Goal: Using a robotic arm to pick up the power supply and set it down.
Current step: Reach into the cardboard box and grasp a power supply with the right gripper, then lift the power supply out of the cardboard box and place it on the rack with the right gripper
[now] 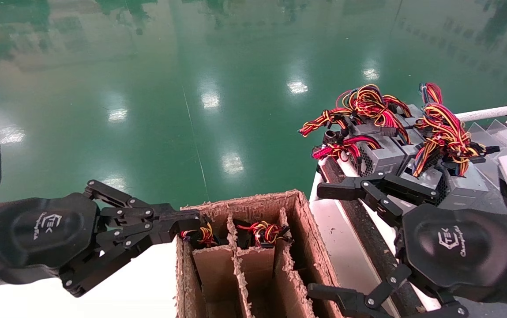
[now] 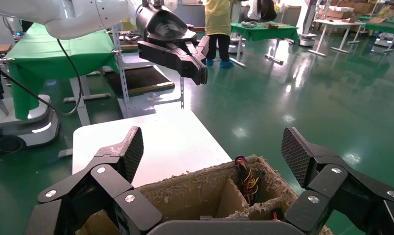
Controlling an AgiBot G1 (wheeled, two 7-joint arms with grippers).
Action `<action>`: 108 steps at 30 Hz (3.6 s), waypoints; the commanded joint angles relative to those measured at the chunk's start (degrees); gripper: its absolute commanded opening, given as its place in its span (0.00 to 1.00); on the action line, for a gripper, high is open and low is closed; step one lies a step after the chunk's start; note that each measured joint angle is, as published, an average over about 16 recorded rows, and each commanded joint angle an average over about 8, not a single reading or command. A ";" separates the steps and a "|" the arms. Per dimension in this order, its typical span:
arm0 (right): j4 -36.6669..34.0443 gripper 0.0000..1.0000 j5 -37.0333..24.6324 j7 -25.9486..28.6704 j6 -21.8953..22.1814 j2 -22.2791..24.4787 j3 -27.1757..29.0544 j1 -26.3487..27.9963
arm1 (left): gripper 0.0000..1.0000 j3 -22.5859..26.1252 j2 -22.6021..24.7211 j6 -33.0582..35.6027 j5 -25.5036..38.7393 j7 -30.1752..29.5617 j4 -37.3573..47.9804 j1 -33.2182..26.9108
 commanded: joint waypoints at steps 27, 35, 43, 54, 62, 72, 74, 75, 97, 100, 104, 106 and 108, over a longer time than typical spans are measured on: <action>-3.92 1.00 -1.89 -0.71 0.85 0.40 -0.30 -0.01 | 1.00 0.00 0.00 0.00 0.00 0.00 0.01 0.00; -7.78 1.00 -11.46 0.37 3.81 -3.97 -5.15 4.25 | 1.00 0.00 0.00 0.00 0.00 0.00 0.01 0.00; -12.82 0.31 -23.41 4.45 7.53 -12.48 -12.51 10.47 | 1.00 0.00 0.00 0.00 0.00 0.00 0.01 0.00; -16.19 0.00 -29.18 6.55 12.90 -17.47 -15.37 11.41 | 1.00 0.01 0.00 0.00 0.00 0.00 0.01 -0.01; -15.89 0.00 -30.01 7.04 14.82 -18.26 -15.67 10.50 | 1.00 0.01 0.00 0.00 0.00 0.01 0.01 -0.01; -15.77 0.00 -30.75 6.83 16.78 -18.75 -15.79 9.23 | 1.00 0.01 0.00 0.00 -0.01 0.01 0.01 -0.01; -15.85 0.00 -30.86 6.75 16.94 -18.88 -15.85 9.12 | 1.00 0.01 0.00 0.00 -0.01 0.01 0.01 -0.01; -15.91 0.00 -30.91 6.70 17.02 -18.95 -15.88 9.07 | 1.00 0.01 0.00 0.00 -0.01 0.01 0.01 -0.01; -17.49 0.00 -28.30 5.76 16.07 -18.76 -14.68 8.38 | 1.00 0.02 0.00 0.00 -0.01 0.01 0.01 -0.01; -17.21 0.00 -27.00 5.48 15.84 -18.37 -13.80 8.60 | 1.00 0.02 0.00 0.00 -0.01 0.01 0.01 -0.01; -16.10 0.00 -24.69 5.07 15.45 -17.28 -12.04 9.27 | 1.00 0.02 0.00 0.00 -0.01 0.01 0.01 -0.01; -15.38 0.00 -23.37 4.94 15.23 -16.60 -11.01 9.75 | 1.00 0.02 0.00 0.00 -0.01 0.01 0.01 -0.01; -14.75 0.00 -21.75 5.00 14.79 -15.90 -9.88 10.32 | 1.00 0.02 0.00 0.00 -0.01 0.01 0.01 -0.01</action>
